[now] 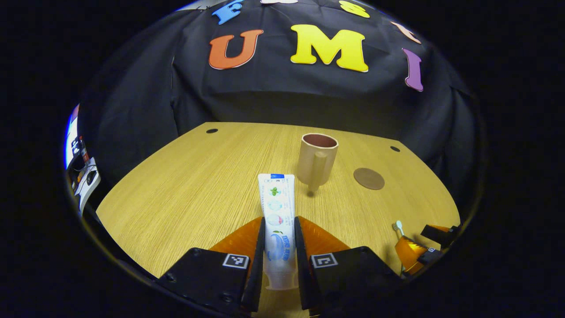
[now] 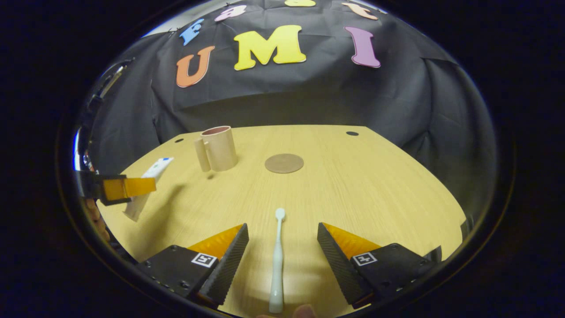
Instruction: Put the toothbrush and toothpaste on the desktop into the cup, then pick up the cup and place it on the coaster on the desktop.
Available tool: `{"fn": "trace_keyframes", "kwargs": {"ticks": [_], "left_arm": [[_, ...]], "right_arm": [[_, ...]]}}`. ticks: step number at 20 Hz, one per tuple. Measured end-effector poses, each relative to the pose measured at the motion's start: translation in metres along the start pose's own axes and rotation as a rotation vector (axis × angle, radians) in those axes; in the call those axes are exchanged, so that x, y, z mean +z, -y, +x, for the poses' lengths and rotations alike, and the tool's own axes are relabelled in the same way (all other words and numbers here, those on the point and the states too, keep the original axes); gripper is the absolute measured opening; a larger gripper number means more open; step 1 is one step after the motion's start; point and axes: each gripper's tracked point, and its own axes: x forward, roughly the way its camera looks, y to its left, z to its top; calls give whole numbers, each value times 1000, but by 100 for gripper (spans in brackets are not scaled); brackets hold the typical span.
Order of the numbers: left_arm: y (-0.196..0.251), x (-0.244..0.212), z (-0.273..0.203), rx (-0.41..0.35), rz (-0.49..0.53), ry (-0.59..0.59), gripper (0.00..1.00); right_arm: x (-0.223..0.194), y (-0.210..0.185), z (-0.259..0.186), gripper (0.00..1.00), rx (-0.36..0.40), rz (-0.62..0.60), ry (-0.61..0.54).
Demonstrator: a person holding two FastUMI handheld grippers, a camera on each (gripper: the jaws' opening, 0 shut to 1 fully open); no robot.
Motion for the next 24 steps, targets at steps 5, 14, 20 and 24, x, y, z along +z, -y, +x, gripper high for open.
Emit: {"fn": "trace_keyframes", "kwargs": {"ticks": [5,14,20,24], "left_arm": [[0,29,-15,-7,21,92,37],[-7,49,-30,-18,9,164,37],[1,64,-18,-42,2,199,37],[10,89,1,-69,-10,252,37]], "right_arm": [[-11,-2,15,92,-27,-18,-58],[-10,5,27,2,-44,108,-85],[-4,-3,24,0,55,180,-84],[1,-12,17,0,134,198,-82]]}}
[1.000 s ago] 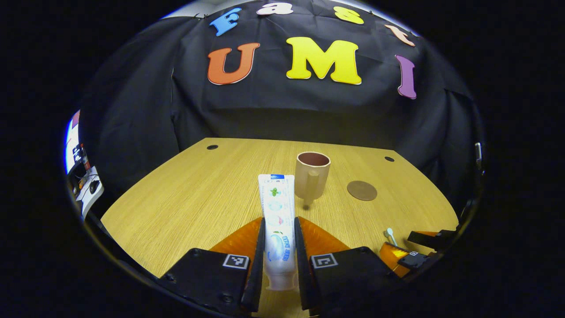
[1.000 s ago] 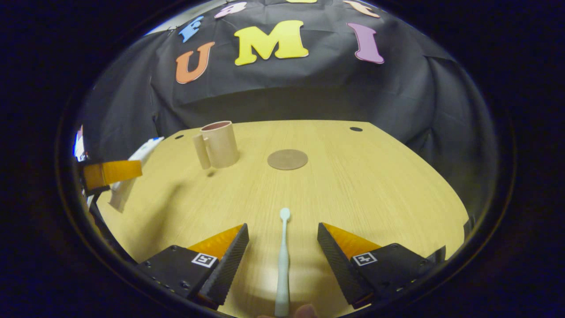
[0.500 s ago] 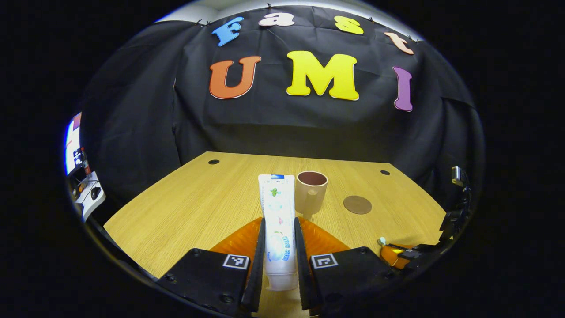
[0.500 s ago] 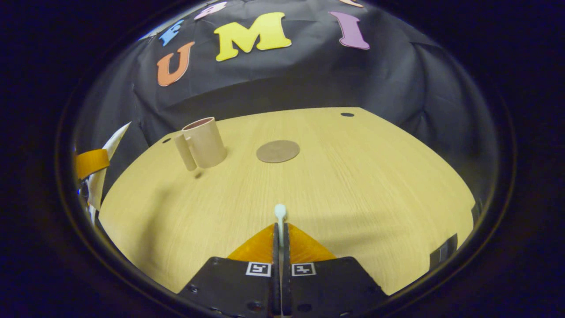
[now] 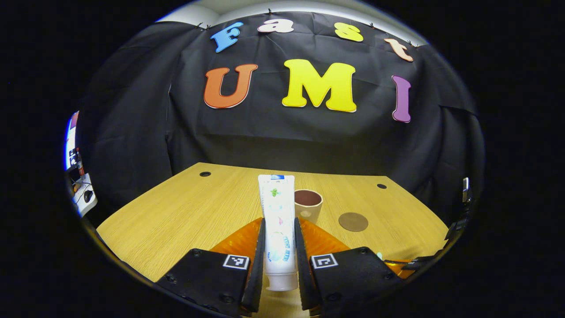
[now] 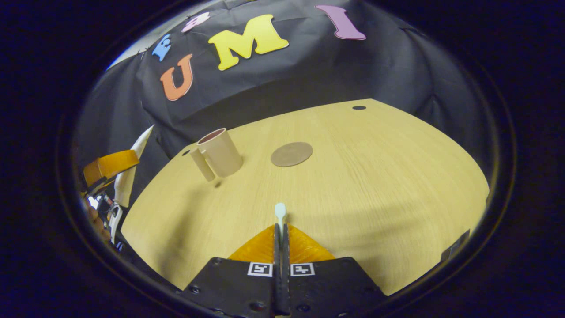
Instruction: Put the toothbrush and toothpaste on the desktop into the cup, then pick up the cup and place it on the coaster on the desktop.
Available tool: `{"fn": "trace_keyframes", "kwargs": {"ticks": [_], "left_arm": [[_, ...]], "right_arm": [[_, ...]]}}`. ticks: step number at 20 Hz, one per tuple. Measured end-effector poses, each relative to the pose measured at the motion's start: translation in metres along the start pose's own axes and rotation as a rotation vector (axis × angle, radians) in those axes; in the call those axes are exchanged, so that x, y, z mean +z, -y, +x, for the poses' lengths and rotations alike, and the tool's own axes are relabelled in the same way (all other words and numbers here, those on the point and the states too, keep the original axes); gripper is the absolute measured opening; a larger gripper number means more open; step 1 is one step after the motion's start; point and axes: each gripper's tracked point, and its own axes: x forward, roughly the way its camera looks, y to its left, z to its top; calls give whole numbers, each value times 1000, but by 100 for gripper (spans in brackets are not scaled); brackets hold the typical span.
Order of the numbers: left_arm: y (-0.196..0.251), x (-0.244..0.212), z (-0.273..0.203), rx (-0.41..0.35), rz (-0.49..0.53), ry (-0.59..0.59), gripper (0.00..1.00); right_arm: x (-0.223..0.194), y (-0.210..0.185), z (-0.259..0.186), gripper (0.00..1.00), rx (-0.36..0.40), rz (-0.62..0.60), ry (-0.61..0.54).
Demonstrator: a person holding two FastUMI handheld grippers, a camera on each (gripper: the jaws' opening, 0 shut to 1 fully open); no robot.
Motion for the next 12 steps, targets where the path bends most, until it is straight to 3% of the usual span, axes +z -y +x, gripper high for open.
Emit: {"fn": "trace_keyframes", "kwargs": {"ticks": [4,10,11,12], "left_arm": [[14,31,37,-64,-56,78,37],[31,63,99,-113,-16,171,36],[38,64,106,-138,-28,179,41],[43,66,112,-151,-38,193,36]], "right_arm": [[17,1,-13,0,23,-34,56],[33,10,-21,0,48,-21,80],[35,12,-21,0,51,-15,83],[37,13,-21,0,55,-7,84]]}}
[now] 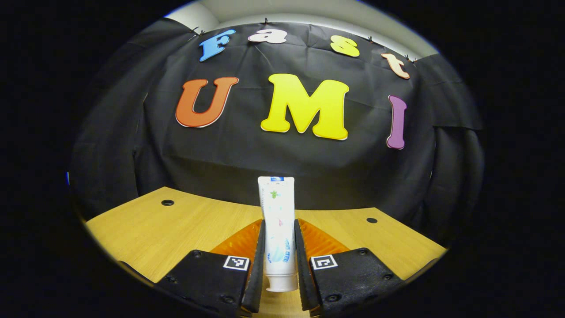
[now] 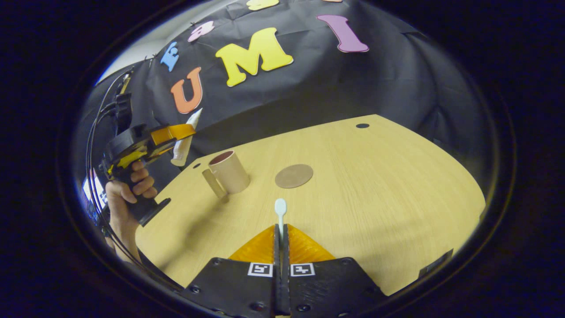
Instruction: Put the toothbrush and toothpaste on the desktop into the cup, then pick up the cup and place it on the coaster on the desktop.
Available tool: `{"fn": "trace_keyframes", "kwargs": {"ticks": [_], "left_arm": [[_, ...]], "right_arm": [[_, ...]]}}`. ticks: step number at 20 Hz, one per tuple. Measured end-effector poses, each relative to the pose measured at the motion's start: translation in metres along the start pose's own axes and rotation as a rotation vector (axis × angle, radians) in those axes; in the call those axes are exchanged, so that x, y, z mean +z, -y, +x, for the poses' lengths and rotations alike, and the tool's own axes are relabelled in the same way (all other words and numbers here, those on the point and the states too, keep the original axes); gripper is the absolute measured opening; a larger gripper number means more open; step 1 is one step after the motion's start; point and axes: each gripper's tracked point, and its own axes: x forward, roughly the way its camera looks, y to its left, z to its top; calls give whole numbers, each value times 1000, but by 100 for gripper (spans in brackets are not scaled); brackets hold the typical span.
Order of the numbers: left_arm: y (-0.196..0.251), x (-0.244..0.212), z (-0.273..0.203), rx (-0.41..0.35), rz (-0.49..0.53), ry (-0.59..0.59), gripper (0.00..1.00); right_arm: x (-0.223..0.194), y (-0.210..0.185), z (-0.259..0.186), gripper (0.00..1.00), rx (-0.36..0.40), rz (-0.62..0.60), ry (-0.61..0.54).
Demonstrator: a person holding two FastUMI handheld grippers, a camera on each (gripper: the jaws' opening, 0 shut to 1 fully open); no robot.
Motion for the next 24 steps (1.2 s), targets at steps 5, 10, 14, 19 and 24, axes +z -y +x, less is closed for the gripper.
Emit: {"fn": "trace_keyframes", "kwargs": {"ticks": [5,10,14,19,24], "left_arm": [[-1,-7,30,21,24,9,36],[3,-12,41,19,20,-5,39],[0,-14,44,23,22,-7,40],[-7,-15,43,32,12,-7,42],[-12,-24,44,35,-1,-30,43]], "right_arm": [[5,4,2,0,12,19,6],[11,13,6,0,4,30,12],[14,18,9,0,0,47,15],[11,14,11,0,4,34,14],[9,10,14,0,5,27,9]]}}
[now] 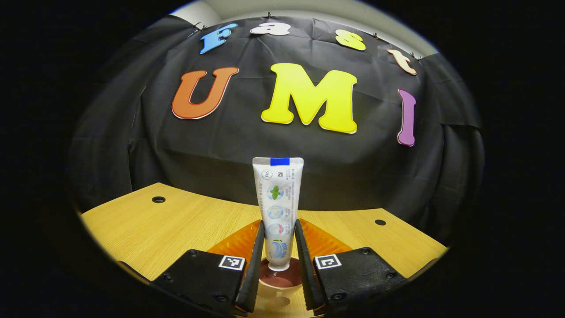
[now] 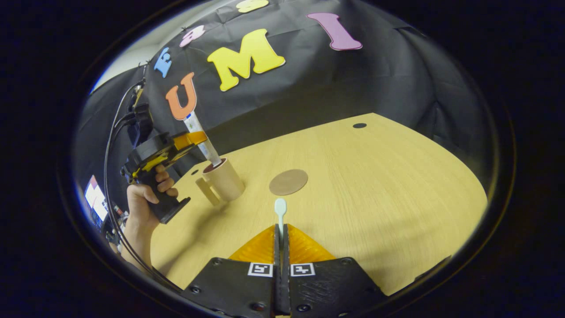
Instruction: Put the toothbrush and toothpaste on the desktop into the cup, then pick up the cup and place it on the coaster on the desktop.
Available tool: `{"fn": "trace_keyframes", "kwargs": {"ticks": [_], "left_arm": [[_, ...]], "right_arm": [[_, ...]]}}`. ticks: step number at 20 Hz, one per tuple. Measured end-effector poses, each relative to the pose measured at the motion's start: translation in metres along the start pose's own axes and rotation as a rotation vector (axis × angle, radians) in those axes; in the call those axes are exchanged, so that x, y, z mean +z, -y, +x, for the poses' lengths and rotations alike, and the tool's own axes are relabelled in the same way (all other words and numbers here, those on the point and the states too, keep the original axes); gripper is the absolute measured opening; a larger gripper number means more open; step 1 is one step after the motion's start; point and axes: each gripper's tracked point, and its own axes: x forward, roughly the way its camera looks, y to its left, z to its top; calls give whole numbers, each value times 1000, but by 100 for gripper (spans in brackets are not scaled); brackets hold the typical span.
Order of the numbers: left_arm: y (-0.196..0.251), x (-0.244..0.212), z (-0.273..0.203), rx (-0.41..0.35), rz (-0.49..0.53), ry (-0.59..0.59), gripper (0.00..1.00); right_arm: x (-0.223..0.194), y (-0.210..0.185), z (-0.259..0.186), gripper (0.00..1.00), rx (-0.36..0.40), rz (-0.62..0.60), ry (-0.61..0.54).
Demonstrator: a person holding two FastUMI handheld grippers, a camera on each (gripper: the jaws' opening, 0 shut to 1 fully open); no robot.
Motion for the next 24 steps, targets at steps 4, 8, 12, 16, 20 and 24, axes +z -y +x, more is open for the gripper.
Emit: {"fn": "trace_keyframes", "kwargs": {"ticks": [4,8,12,16,20,24], "left_arm": [[1,-6,1,-12,-9,-17,43],[-1,-4,-5,-8,14,-19,76],[-8,-5,-14,13,4,-27,98],[-27,4,-31,51,-4,-17,98],[-48,19,-59,83,0,9,98],[-77,17,-100,127,5,22,98]], "right_arm": [[0,-1,1,0,-1,-6,0],[-2,-6,1,0,4,-24,0],[1,-16,1,0,19,-56,13],[24,-36,-1,0,46,-131,66],[63,-70,7,0,69,-258,173],[104,-125,23,0,157,-366,286]]}}
